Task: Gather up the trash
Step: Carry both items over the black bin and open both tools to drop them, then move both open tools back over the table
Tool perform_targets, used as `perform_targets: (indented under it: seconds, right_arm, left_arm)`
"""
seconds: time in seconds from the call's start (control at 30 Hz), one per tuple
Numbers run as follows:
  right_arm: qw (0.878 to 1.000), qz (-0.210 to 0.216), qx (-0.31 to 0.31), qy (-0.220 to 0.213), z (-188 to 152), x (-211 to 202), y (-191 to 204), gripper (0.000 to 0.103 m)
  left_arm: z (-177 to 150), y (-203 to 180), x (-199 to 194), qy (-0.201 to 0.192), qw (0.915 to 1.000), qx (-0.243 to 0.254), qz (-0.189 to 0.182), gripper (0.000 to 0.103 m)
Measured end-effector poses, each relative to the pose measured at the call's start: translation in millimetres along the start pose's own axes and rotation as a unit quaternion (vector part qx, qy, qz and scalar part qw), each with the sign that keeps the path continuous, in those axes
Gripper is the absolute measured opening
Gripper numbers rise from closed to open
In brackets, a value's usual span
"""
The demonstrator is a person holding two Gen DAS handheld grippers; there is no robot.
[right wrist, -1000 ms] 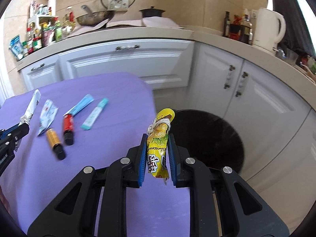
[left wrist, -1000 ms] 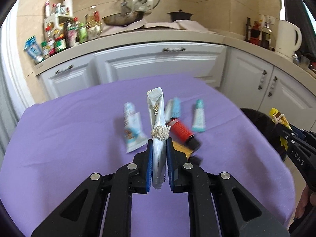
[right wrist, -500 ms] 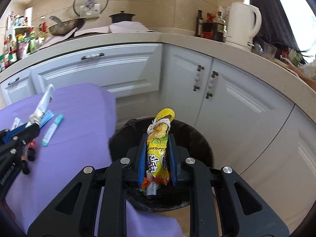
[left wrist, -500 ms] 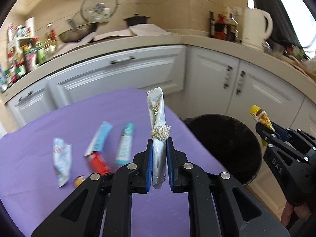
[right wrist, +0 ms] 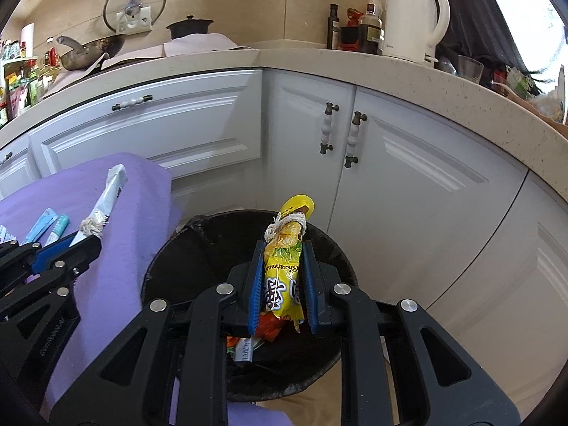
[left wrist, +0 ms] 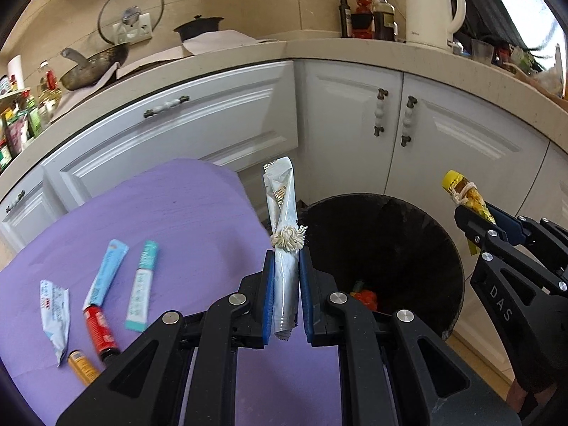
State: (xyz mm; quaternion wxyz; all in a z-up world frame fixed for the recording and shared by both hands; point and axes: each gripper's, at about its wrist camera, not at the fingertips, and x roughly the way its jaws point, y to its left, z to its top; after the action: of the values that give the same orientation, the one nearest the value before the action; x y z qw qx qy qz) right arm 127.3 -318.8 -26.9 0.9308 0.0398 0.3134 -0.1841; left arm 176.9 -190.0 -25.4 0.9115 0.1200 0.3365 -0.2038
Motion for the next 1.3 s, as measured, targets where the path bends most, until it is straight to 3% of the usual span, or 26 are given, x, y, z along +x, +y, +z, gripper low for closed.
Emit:
perform_targets:
  seconds: [0.47, 0.6, 0.67, 0.9, 1.3]
  right_arm:
    - [1.000, -0.009, 0.017, 0.003, 4, 28, -15, 0.021]
    - [1.000, -0.013, 0.020, 0.003, 3, 30, -17, 0.036]
    - [1.000, -0.015, 0.020, 0.002, 3, 29, -18, 0.036]
    - [1.000, -0.017, 0.021, 0.004, 3, 23, -16, 0.037]
    - [1.000, 0.020, 0.006, 0.007, -1, -3, 21, 0.037]
  left_arm:
    - [14, -24, 34, 0.016, 0.9997, 0.015, -0.006, 0.016]
    - [14, -23, 40, 0.027, 0.9996, 0.012, -0.006, 0.032]
    - [13, -22, 40, 0.027, 0.9996, 0.007, -0.006, 0.035]
    - [13, -12, 30, 0.023, 0.9997, -0.006, 0.000, 0.045]
    - [-10, 32, -13, 0.024, 0.9989, -0.035, 0.019, 0.048]
